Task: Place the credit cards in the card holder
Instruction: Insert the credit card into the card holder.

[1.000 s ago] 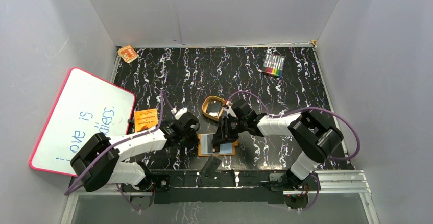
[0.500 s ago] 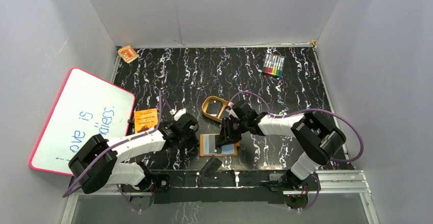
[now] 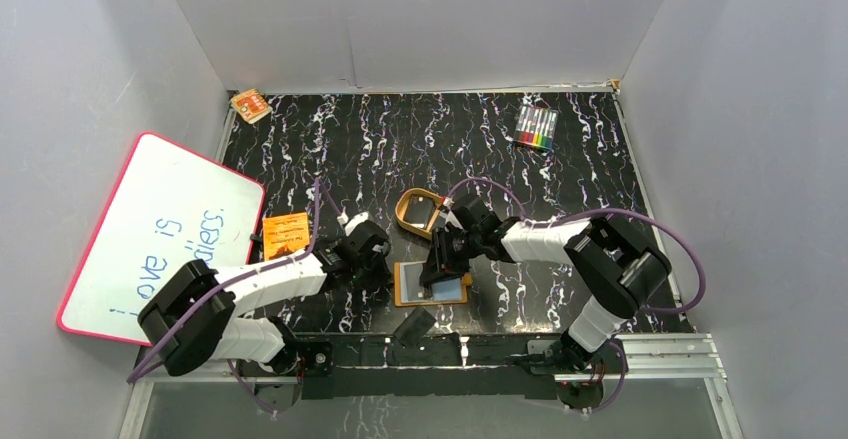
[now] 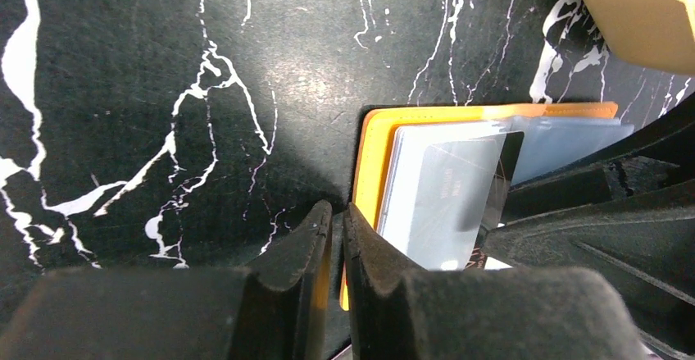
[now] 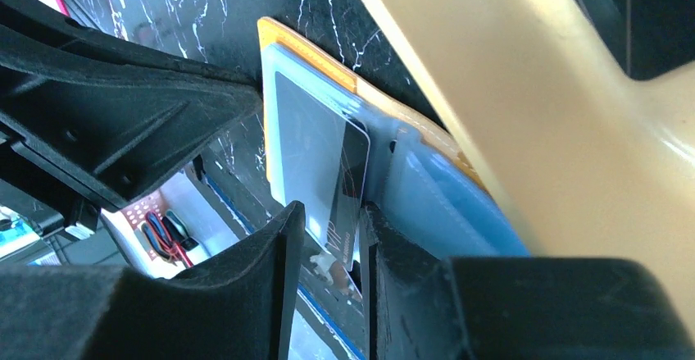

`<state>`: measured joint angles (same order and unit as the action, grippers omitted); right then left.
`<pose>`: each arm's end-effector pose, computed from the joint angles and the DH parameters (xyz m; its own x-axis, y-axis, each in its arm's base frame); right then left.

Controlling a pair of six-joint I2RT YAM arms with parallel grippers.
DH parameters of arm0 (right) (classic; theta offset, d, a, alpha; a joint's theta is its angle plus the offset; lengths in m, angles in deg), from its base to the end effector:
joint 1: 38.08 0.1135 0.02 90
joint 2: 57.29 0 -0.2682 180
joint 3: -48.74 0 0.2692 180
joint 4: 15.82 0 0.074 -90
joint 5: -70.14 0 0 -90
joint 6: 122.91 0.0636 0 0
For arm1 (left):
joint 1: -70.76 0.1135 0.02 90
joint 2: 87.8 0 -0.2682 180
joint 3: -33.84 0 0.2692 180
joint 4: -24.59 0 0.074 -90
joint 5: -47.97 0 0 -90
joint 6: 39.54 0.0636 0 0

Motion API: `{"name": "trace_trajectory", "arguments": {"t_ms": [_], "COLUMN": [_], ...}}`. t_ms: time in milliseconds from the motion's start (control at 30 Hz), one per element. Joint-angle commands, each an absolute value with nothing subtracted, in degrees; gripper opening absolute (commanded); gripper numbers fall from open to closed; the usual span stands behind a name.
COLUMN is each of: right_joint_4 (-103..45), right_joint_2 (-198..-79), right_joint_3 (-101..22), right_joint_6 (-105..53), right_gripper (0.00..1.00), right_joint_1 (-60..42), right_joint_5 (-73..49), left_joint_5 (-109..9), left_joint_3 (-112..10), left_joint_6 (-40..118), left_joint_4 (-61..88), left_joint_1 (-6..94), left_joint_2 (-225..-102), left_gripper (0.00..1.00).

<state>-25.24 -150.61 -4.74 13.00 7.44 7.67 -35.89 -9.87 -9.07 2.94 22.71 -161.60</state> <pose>0.2084 0.2541 0.1100 -0.9756 -0.0845 -0.2026 -0.2060 0.6708 0.7124 0.1809 -0.1911 0.1283 -0.8653 -0.3192 -0.3864 -0.0999 0.8653 -0.4911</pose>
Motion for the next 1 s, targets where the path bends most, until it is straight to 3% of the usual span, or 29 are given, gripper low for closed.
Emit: {"name": "trace_trajectory", "arguments": {"t_ms": [0,733,967], "right_joint_4": [-24.22,-28.55,-39.11], "right_joint_2": [-151.82,-152.56,-149.51], "right_joint_3": [-7.82,-13.47,-16.99], "right_joint_6": [13.78,11.64,6.72], "right_gripper": [0.39,0.45,0.51], "right_joint_1": [8.39,10.61,10.6], "right_joint_5": [7.81,8.15,2.6], "left_joint_5": [-37.51,-37.29,-34.9], "left_joint_3": [-7.78,-7.18,-6.99], "left_joint_6": [-7.84,-8.75,-9.4], "left_joint_4": [0.34,2.22,-0.48], "left_joint_1": [22.73,22.69,22.75], "left_joint_2": [-163.89,-162.42,-159.16], "left_gripper": [0.1,0.04,0.04]}}
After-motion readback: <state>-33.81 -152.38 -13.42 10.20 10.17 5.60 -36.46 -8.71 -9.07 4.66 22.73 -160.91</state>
